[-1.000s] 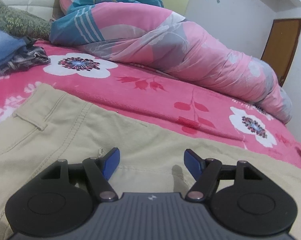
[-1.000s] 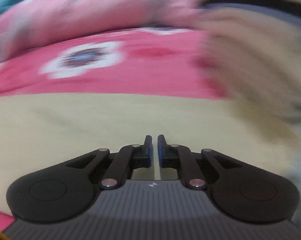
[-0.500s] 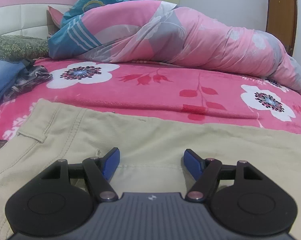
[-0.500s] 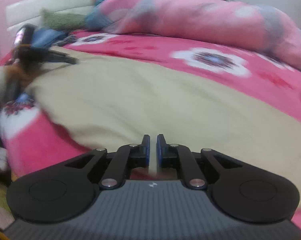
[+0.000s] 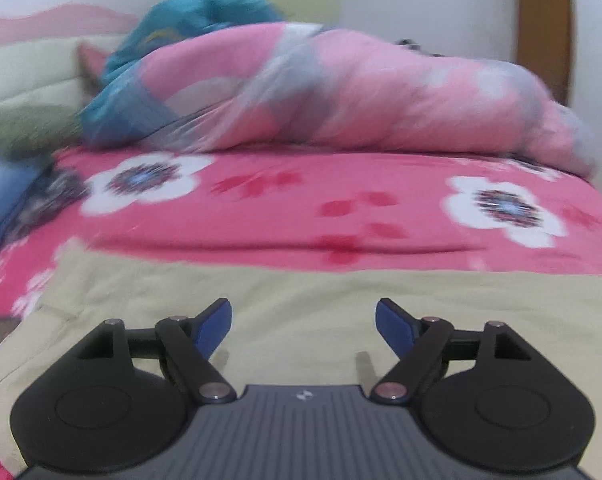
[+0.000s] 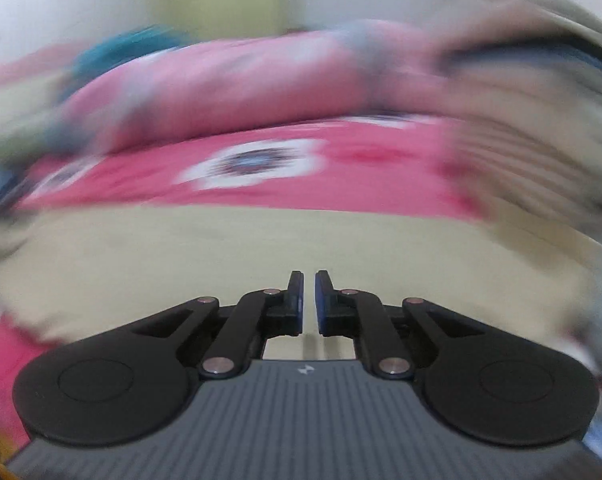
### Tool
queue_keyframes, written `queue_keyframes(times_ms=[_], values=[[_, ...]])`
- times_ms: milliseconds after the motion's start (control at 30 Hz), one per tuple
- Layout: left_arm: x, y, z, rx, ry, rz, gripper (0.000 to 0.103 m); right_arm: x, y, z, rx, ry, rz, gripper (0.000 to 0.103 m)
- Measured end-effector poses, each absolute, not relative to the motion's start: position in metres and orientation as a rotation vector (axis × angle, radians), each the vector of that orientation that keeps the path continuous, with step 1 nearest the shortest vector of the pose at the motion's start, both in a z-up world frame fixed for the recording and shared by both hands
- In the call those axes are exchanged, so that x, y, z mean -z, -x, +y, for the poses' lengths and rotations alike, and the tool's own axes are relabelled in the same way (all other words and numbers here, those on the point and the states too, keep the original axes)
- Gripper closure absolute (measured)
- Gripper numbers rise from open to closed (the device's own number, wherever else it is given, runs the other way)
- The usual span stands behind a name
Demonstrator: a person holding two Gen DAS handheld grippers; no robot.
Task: Fold clothes
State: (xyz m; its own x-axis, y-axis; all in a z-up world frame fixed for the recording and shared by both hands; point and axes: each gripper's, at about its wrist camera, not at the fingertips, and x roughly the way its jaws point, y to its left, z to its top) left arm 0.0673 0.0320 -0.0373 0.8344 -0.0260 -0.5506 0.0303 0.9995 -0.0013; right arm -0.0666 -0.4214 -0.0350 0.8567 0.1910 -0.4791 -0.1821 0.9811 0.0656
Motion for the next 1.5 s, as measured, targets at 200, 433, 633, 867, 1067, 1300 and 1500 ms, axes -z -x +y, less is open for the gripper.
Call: queue_keyframes(times_ms=[200, 433, 633, 867, 1067, 1300, 1500], values=[[0.053, -0.063, -0.041, 0.2, -0.177, 0.652, 0.02, 0.064, 0.035, -0.436, -0.118, 0.075, 0.622, 0.098], [0.071, -0.066, -0.041, 0.2, -0.158, 0.692, 0.013, 0.041, 0.017, -0.499, 0.175, -0.068, 0.611, 0.093], [0.076, -0.066, -0.032, 0.205, -0.117, 0.699, 0.012, 0.05, -0.038, -0.433, -0.14, 0.052, 0.653, 0.094], [0.08, -0.067, -0.03, 0.206, -0.103, 0.69, 0.01, 0.061, -0.062, -0.522, 0.297, -0.011, 0.71, 0.093], [0.078, -0.067, -0.028, 0.212, -0.093, 0.691, 0.01, 0.042, -0.031, -0.457, 0.08, 0.005, 0.65, 0.092], [0.056, -0.048, -0.018, 0.183, -0.048, 0.641, 0.013, 0.047, -0.01, -0.351, -0.308, -0.002, 0.611, 0.08], [0.072, -0.048, -0.011, 0.073, -0.082, 0.687, 0.011, 0.074, 0.0, -0.341, -0.246, 0.025, 0.578, 0.078]])
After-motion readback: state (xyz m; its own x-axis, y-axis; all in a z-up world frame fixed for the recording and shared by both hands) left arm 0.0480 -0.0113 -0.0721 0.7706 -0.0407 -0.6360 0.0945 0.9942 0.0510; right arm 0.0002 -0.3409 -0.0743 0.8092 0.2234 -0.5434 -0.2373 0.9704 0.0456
